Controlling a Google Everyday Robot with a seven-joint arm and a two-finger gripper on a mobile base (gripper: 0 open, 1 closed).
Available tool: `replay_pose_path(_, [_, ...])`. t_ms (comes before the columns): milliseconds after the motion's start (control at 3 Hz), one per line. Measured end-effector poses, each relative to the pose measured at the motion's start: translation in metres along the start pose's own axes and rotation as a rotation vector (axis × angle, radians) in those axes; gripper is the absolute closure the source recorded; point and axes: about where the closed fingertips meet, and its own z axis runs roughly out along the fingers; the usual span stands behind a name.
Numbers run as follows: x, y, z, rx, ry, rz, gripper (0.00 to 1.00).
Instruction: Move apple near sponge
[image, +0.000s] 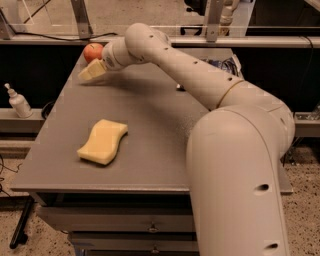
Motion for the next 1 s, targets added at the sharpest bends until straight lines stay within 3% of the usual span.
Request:
replay_pose_path(667, [-0.015,-0.020,0.032,0.030,-0.040,-0.012,0.00])
replay_pose_path(1000, [-0.020,-0.027,0.043,0.052,-0.057,0.004,0.17])
